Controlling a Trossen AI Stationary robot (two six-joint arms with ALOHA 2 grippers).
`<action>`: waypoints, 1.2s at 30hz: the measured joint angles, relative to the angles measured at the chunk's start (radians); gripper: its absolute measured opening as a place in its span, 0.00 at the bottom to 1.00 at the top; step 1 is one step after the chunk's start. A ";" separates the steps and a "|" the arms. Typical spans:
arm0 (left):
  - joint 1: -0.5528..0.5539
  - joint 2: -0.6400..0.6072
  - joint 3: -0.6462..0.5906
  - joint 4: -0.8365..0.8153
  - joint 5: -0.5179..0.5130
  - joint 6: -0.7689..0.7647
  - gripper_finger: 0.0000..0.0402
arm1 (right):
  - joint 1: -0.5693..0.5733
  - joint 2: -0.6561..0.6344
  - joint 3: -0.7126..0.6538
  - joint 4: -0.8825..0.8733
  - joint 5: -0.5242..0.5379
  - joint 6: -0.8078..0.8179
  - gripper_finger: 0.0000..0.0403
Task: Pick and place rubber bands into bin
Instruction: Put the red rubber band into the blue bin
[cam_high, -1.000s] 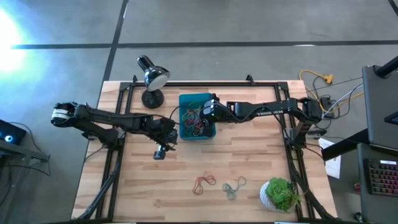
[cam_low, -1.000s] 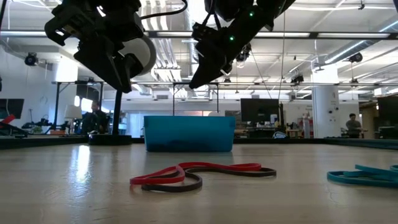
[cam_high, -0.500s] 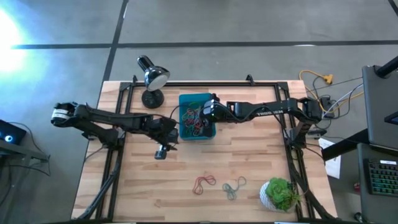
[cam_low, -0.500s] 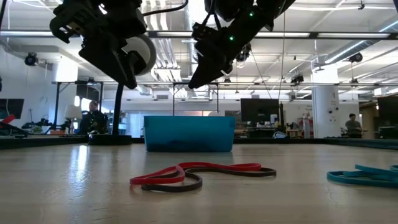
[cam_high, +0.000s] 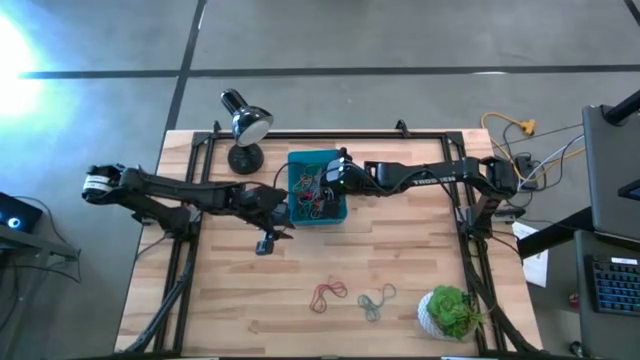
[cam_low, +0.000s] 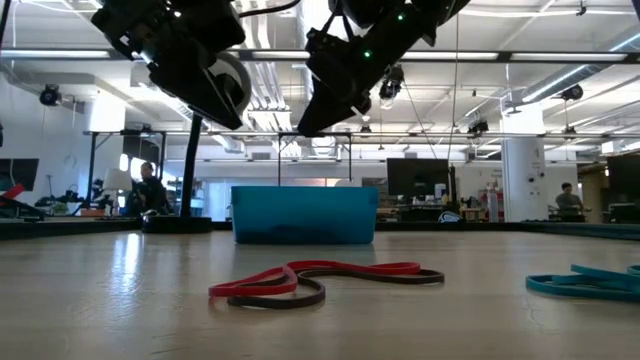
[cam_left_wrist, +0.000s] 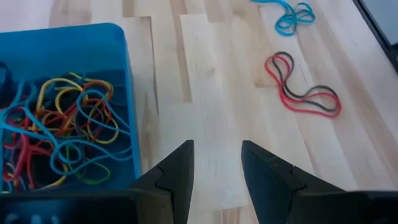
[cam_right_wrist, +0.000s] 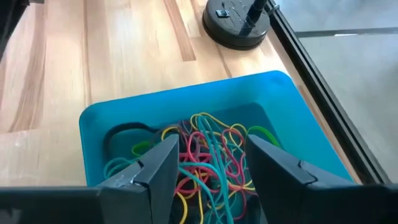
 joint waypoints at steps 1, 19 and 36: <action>0.000 0.000 0.000 0.000 -0.005 -0.001 0.29 | 0.000 0.000 0.001 0.001 0.000 0.001 0.44; -0.007 0.000 -0.005 -0.002 -0.009 -0.235 0.29 | 0.017 0.000 -0.004 -0.020 -0.074 0.047 0.42; -0.009 0.000 -0.024 -0.021 -0.009 -0.201 0.29 | 0.035 0.000 -0.018 -0.020 -0.071 0.015 0.42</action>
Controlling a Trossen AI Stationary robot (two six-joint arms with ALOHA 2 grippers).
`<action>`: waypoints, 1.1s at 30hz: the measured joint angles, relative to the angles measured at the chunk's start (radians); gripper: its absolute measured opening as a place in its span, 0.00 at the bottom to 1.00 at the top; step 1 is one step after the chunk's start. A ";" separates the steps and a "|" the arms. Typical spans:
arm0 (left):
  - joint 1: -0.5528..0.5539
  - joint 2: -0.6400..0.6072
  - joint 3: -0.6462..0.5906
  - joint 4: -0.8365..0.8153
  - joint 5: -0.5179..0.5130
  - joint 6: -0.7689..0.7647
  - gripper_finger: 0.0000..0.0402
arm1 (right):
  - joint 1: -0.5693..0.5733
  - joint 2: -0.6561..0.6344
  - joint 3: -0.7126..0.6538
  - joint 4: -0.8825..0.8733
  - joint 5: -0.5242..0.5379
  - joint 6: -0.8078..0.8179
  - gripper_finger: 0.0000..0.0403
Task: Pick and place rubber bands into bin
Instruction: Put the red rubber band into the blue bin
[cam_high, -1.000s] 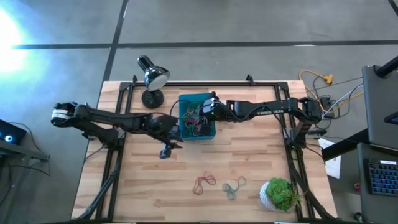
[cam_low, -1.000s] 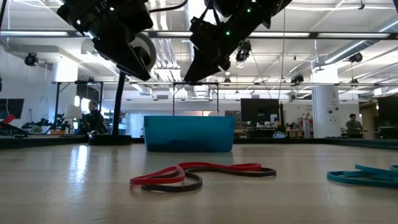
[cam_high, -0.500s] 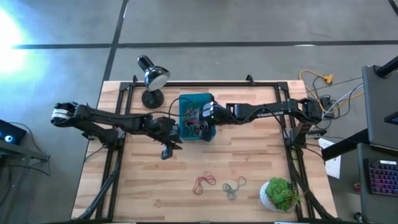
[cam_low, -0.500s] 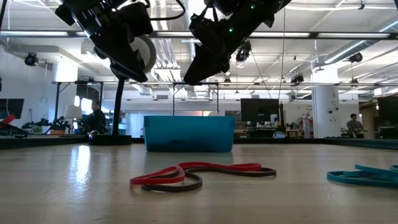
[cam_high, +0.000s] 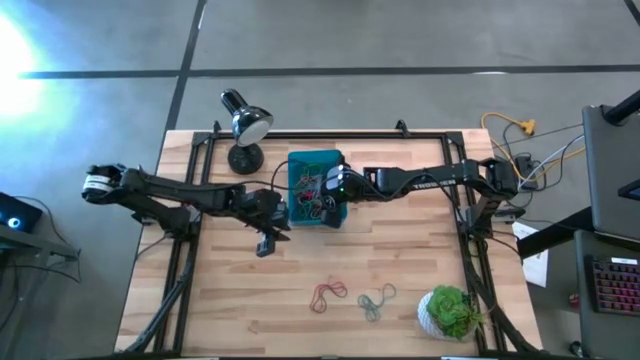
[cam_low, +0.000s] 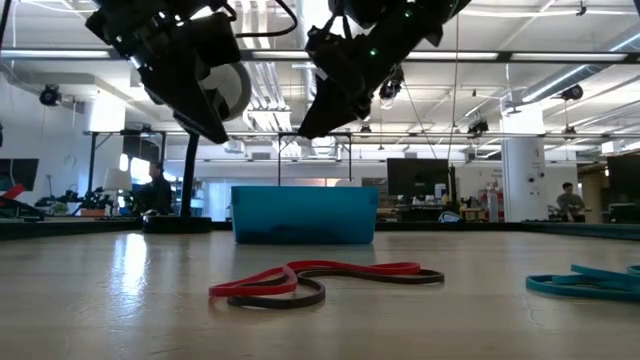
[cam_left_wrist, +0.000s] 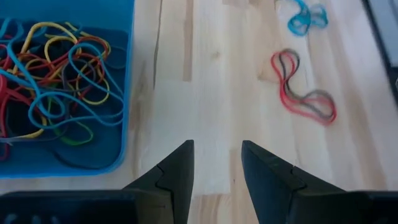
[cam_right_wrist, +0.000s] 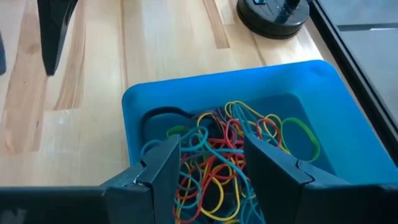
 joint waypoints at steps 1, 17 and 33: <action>0.000 0.000 0.000 -0.011 0.000 0.020 0.29 | 0.000 0.000 -0.003 0.000 0.000 0.003 0.42; 0.002 0.000 -0.180 0.086 -0.015 0.269 0.29 | 0.010 0.000 -0.010 0.034 0.000 0.063 0.42; -0.021 -0.001 -0.188 0.118 -0.014 0.163 0.29 | 0.146 -0.009 -0.008 0.017 -0.004 0.007 0.42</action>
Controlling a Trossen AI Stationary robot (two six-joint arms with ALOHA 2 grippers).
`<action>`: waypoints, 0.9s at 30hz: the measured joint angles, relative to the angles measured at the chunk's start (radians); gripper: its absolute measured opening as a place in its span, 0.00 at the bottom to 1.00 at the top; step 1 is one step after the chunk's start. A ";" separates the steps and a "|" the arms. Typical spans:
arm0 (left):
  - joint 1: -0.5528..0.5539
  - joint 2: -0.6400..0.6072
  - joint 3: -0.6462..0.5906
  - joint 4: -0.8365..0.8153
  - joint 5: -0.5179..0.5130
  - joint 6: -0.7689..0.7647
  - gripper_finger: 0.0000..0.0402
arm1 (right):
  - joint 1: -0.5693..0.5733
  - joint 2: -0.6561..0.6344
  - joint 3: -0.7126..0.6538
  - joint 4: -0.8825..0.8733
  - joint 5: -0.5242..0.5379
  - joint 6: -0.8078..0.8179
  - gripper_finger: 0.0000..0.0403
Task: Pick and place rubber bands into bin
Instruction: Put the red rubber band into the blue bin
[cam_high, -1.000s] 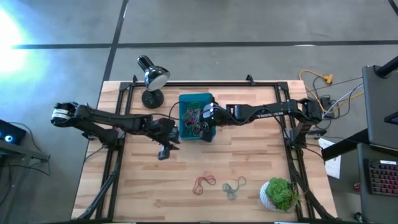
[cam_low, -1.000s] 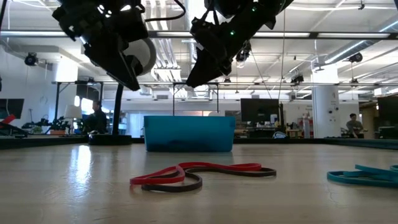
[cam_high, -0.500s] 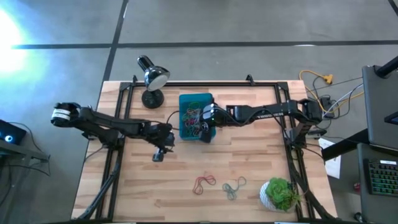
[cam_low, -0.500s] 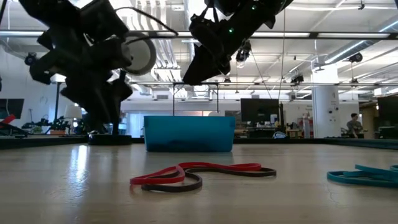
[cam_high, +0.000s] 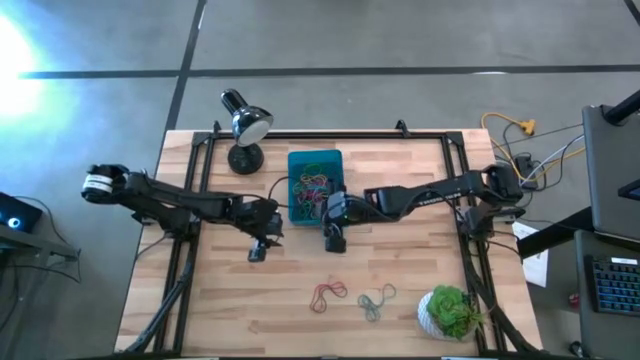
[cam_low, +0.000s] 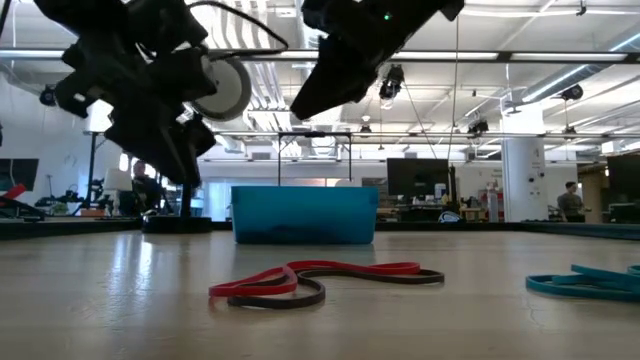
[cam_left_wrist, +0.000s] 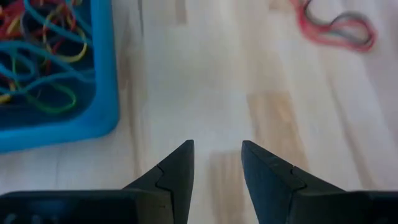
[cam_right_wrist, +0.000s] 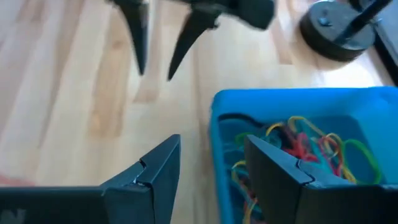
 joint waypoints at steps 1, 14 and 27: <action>-0.007 -0.001 0.007 0.004 0.000 -0.010 0.29 | 0.010 -0.005 0.000 -0.015 0.000 -0.001 0.42; -0.178 0.011 0.003 0.295 0.002 -0.036 0.29 | 0.205 -0.045 -0.003 -0.211 -0.101 0.195 0.42; -0.225 0.019 -0.008 0.339 -0.004 0.016 0.29 | 0.370 0.048 -0.009 -0.043 -0.047 0.321 0.42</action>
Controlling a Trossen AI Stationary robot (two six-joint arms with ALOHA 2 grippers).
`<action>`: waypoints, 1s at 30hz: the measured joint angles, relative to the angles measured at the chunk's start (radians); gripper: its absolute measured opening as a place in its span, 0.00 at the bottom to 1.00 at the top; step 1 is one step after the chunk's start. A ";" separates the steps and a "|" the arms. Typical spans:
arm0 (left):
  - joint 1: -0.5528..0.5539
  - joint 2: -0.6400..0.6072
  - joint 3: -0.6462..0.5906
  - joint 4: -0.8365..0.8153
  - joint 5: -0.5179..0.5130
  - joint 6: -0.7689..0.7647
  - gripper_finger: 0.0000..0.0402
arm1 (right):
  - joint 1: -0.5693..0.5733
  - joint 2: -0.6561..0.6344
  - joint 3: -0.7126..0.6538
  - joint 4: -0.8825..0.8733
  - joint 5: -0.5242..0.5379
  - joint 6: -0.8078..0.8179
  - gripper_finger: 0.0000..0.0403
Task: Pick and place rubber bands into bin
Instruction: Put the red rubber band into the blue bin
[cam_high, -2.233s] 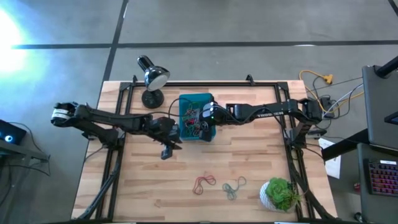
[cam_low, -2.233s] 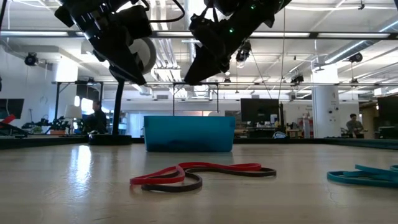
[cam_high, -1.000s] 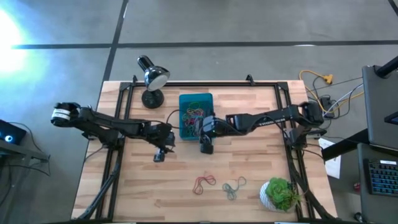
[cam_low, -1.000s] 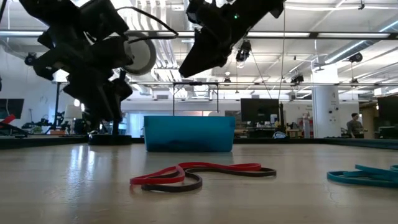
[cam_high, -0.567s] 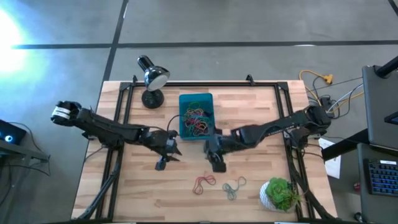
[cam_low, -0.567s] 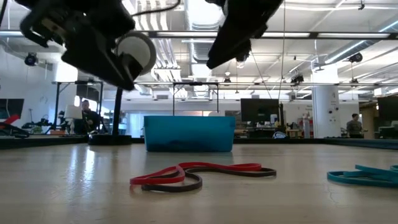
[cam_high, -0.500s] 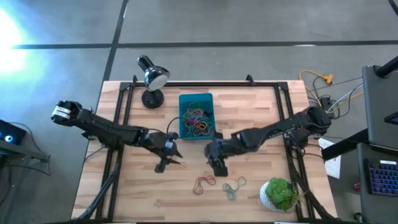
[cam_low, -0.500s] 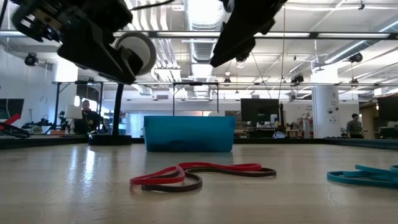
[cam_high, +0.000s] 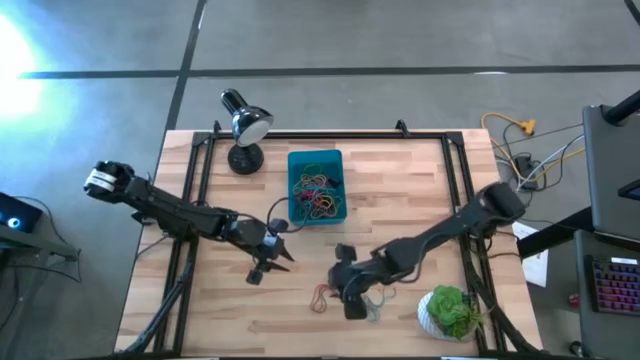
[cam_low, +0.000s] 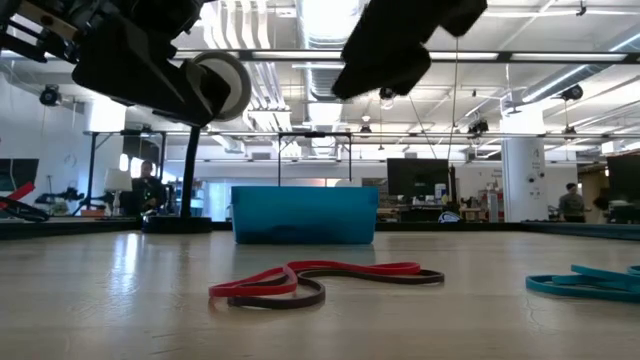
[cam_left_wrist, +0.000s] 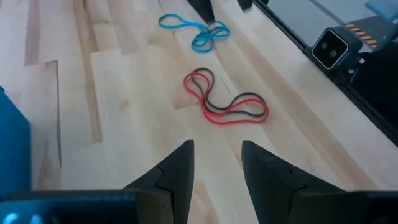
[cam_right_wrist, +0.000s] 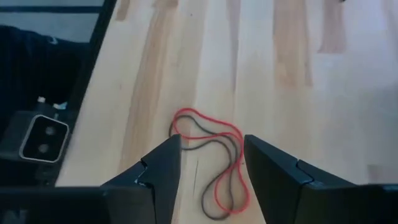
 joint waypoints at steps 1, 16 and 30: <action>0.000 0.003 0.000 0.003 0.000 0.002 0.29 | 0.002 0.017 0.000 0.012 -0.001 0.003 0.42; -0.002 0.006 -0.004 0.001 0.000 -0.001 0.29 | -0.010 0.205 0.002 0.028 0.002 0.049 0.32; -0.001 0.006 -0.004 0.003 -0.002 0.004 0.29 | -0.016 0.204 0.002 0.035 0.003 0.049 0.24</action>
